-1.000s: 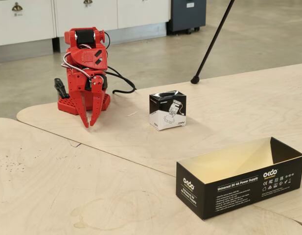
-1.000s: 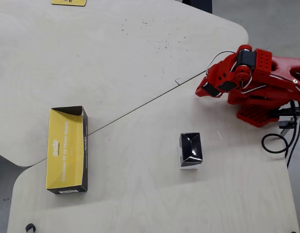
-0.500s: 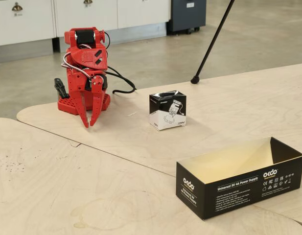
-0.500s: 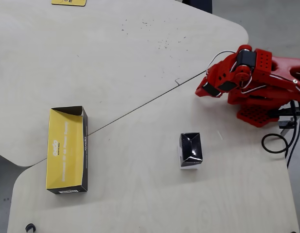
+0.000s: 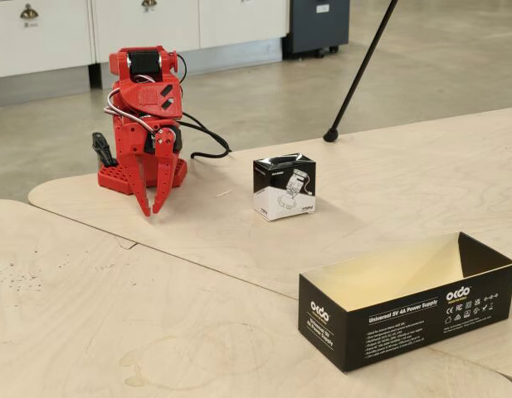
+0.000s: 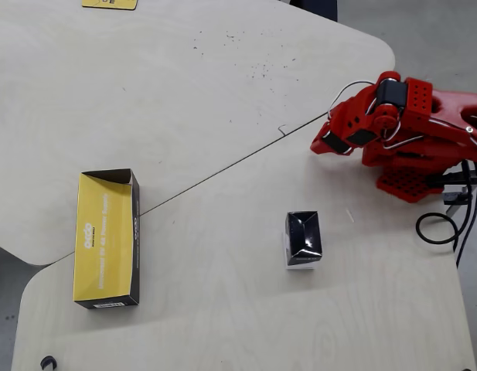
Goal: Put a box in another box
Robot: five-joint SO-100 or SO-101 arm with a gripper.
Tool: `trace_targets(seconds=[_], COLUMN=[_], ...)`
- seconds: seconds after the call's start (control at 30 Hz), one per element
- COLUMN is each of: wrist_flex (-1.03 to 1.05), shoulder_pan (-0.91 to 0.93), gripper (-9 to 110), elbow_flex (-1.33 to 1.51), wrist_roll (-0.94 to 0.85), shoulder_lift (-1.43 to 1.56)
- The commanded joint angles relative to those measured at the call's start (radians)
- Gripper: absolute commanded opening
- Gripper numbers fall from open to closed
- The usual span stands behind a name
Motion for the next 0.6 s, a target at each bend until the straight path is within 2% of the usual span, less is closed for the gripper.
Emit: trace_targets(seconds=[0.0,0.5,0.57], wrist_flex=[0.029,0.012,-0.077], shoulder_pan=[0.003,-0.064,-0.058], gripper=[0,0,2], elbow_flex=[-0.005,-0.005,-0.005], wrist_roll=[-0.003,-0.051,0.067], shoulder_lift=[0.0,0.0,0.0])
